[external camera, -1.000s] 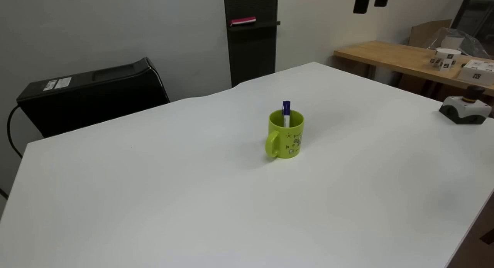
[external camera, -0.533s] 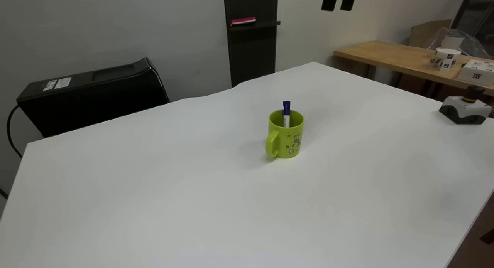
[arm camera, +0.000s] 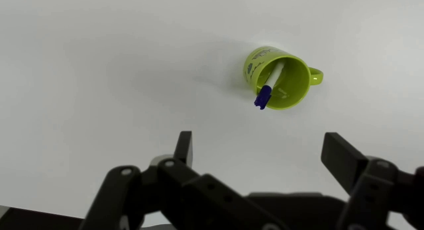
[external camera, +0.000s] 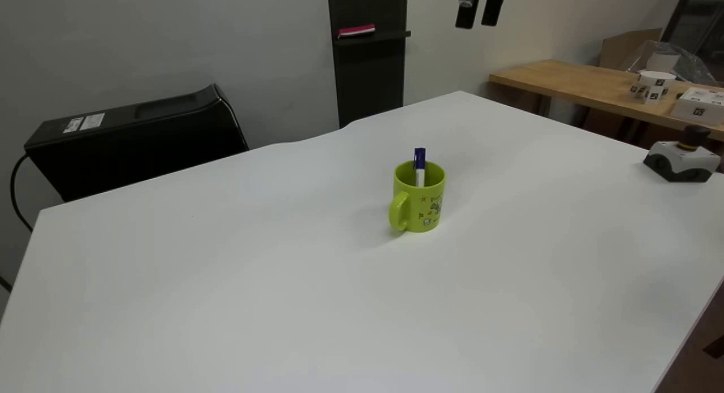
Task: Put the marker on the table
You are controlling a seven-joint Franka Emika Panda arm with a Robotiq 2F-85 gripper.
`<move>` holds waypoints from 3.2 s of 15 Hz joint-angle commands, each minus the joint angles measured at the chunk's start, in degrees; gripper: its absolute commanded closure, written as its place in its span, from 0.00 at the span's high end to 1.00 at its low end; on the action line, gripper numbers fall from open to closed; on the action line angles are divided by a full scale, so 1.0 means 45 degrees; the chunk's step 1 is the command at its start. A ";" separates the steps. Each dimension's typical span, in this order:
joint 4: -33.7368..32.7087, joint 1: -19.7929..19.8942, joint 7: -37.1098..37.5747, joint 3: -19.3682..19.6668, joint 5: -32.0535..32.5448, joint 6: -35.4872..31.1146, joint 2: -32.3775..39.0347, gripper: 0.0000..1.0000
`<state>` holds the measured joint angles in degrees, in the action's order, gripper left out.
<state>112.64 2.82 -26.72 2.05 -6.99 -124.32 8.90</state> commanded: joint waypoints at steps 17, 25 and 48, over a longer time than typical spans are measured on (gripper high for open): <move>-0.1496 0.0550 -0.0281 -0.0969 -0.0802 0.0422 0.3093 1.00; -0.2314 0.1062 -0.1268 -0.1633 -0.1469 -0.0170 0.4257 1.00; -0.2974 0.1676 -0.2240 -0.2245 -0.2585 -0.0168 0.5898 1.00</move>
<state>101.28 10.11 -37.87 -7.81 -18.20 -126.55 34.24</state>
